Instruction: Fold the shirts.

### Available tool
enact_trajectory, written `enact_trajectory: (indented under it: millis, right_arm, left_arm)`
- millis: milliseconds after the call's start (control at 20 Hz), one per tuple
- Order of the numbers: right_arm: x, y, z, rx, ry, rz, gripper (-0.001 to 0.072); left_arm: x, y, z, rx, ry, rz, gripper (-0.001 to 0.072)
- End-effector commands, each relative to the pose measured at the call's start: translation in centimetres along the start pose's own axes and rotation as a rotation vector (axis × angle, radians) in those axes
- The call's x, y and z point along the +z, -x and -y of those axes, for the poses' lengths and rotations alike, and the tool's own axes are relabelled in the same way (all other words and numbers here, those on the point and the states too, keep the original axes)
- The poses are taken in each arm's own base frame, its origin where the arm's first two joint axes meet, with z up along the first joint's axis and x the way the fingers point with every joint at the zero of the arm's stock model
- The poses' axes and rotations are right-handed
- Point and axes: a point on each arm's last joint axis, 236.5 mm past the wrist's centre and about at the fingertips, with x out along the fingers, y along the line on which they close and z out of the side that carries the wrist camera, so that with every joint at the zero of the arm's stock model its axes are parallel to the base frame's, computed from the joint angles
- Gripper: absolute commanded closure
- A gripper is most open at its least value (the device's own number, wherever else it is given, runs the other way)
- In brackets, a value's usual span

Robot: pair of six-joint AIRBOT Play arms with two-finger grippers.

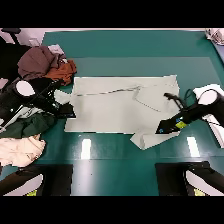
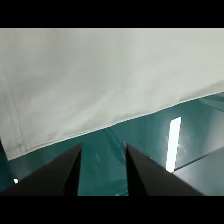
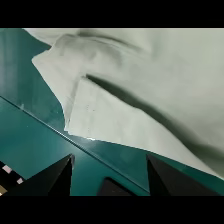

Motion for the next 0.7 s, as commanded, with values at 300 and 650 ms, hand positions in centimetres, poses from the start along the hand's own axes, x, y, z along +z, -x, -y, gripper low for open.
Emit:
enact_trajectory:
  millis: [300, 650]
  right_arm:
    - [-1.1, -3.4, -2.3, -0.278, -0.200, 0.011, 0.0185]
    - [-0.7, -5.9, -4.8, -0.403, -0.381, 0.170, 0.0184]
  left_arm:
    - [-0.7, 0.0, -0.5, 0.020, -0.012, -0.024, 0.0373]
    - [-0.7, 0.1, -1.0, 0.042, -0.045, -0.026, 0.0373]
